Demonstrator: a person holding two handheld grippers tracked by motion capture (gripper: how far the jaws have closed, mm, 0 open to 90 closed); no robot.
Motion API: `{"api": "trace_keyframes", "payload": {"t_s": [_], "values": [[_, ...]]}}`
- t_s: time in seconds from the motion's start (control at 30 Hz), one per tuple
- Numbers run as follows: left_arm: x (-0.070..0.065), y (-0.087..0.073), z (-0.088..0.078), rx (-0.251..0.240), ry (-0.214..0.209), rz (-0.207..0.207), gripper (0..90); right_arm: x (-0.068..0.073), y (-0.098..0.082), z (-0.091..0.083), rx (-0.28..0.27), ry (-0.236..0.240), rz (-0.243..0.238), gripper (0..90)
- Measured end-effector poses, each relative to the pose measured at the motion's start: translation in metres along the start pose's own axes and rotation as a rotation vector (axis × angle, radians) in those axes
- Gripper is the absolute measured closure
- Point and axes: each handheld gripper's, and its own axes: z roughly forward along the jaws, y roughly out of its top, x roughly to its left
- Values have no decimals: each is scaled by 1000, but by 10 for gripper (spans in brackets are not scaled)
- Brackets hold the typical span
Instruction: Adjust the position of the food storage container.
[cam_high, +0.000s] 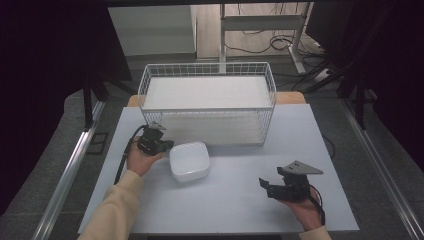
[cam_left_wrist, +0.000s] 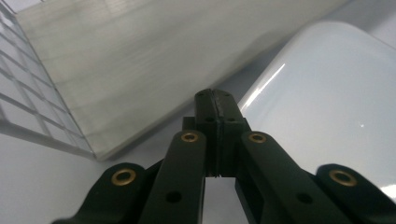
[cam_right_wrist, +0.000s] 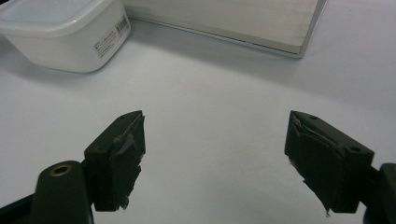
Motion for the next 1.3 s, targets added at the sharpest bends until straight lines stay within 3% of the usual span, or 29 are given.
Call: {"api": "trace_keyframes", "payload": {"t_s": [0.57,0.73,1.1,1.3], "values": [[-17,-9,-4,22,-96,44,900,1,0,0,4,-1,-3,205],[-28,-8,-4,41,-123,74,900,1,0,1,6,1,-1,204],[-43,-16,-5,47,-169,59,900,1,0,0,3,0,-4,204],[-53,-15,-5,52,-197,83,900,1,0,0,4,-3,-2,204]]}}
